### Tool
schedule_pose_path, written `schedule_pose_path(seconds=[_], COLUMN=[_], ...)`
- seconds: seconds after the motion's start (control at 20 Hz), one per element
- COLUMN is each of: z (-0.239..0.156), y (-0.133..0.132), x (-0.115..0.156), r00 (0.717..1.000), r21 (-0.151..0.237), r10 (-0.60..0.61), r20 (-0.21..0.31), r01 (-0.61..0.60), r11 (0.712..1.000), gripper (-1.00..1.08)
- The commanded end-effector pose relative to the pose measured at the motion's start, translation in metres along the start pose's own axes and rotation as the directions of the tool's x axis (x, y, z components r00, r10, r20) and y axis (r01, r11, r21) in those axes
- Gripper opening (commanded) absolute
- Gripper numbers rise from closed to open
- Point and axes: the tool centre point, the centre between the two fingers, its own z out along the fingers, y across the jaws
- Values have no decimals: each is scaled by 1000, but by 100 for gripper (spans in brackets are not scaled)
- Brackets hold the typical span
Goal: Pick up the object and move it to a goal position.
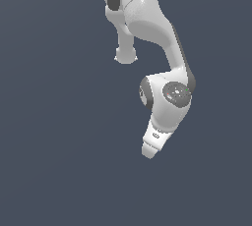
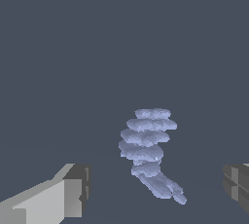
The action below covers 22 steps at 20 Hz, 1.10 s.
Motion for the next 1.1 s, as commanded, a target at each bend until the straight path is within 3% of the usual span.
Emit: schedule_pose_path(seconds=[0.0, 0.35, 0.65, 0.7, 1.05], z=[8, 44, 47, 47, 47], y=[-1, -1, 0, 0, 0], x=[0, -1, 0, 0, 0], r00=[1000, 1000, 1000, 1000, 1000], r21=[1, 1, 1, 1, 1], r10=[-1, -5, -5, -5, -5], r20=[1, 1, 0, 0, 0], r01=[1, 5, 5, 5, 5], r11=[1000, 1000, 1000, 1000, 1000], gripper=[100, 100, 100, -100, -100])
